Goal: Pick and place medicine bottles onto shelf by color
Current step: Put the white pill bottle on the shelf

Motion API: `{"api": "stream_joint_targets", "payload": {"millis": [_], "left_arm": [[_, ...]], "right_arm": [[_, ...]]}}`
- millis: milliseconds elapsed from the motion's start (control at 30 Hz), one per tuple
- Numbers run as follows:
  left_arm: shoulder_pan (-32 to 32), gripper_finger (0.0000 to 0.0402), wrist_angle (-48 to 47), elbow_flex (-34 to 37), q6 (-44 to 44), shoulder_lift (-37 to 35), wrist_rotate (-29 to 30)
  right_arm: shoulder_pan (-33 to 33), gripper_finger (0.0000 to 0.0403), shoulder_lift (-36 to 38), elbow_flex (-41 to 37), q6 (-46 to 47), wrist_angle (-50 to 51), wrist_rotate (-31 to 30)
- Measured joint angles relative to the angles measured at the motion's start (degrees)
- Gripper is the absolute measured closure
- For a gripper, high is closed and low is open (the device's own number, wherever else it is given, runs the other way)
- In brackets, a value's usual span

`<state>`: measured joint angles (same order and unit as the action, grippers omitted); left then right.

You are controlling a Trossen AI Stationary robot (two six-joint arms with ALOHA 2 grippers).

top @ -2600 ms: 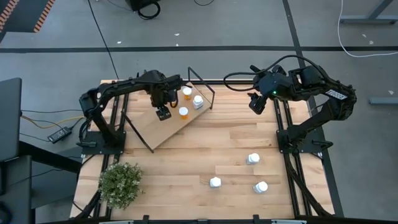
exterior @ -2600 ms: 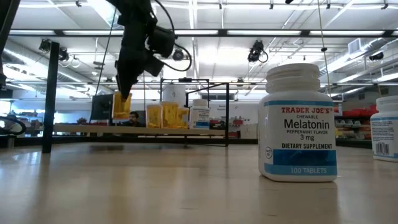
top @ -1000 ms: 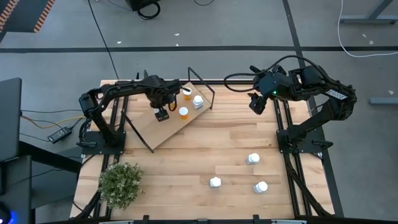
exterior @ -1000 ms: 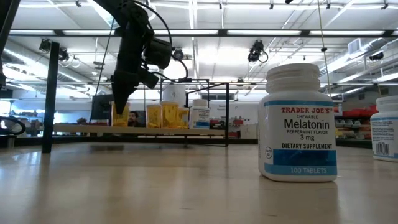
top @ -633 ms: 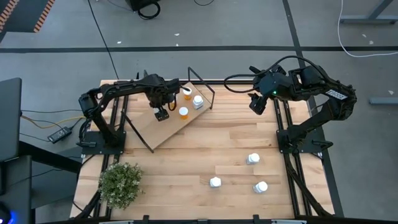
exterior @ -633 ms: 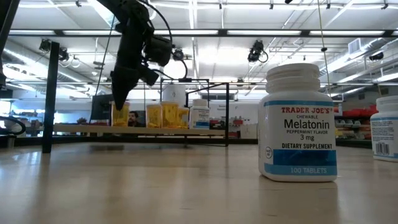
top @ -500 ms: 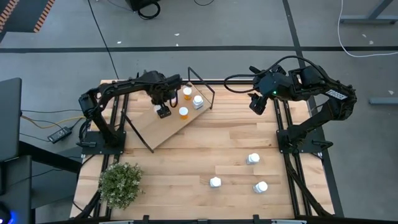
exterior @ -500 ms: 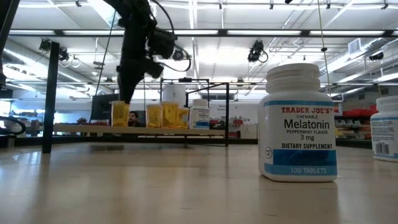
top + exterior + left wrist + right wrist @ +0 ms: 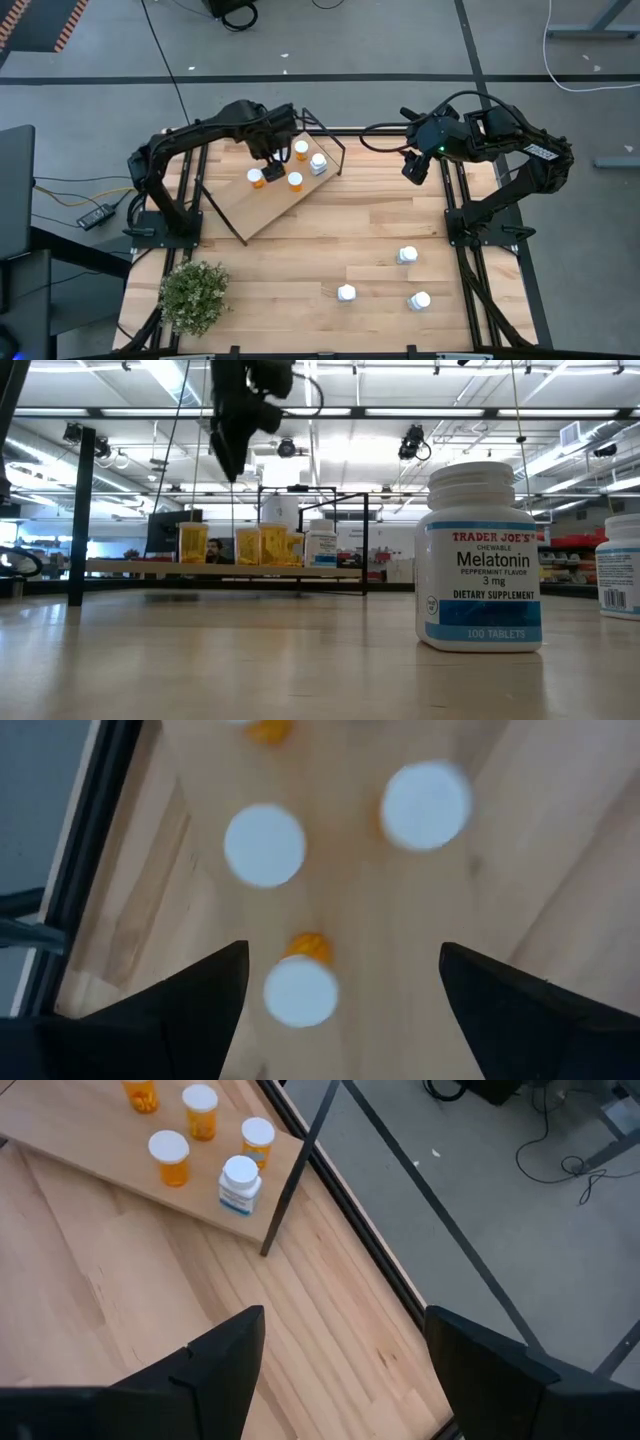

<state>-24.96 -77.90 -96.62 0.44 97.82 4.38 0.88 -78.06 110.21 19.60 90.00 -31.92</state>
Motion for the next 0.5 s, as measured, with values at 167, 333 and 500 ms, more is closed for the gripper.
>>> {"api": "stream_joint_targets", "payload": {"millis": [167, 333, 500], "left_arm": [[5.08, 0.0067, 0.06, -4.85, -6.72, 0.0, -0.01], [12.49, 0.0067, 5.55, -7.23, -14.07, 0.0, -1.02], [20.76, 0.0071, 18.95, -6.56, -19.74, 0.24, -1.72]], "right_arm": [[0.01, 0.012, 0.15, 0.0, -0.07, -0.01, 1.34], [0.01, 0.012, 0.73, 0.0, -0.35, 0.02, 6.6], [0.03, 0.012, 1.55, 0.0, -2.66, 0.0, 12.78]]}}
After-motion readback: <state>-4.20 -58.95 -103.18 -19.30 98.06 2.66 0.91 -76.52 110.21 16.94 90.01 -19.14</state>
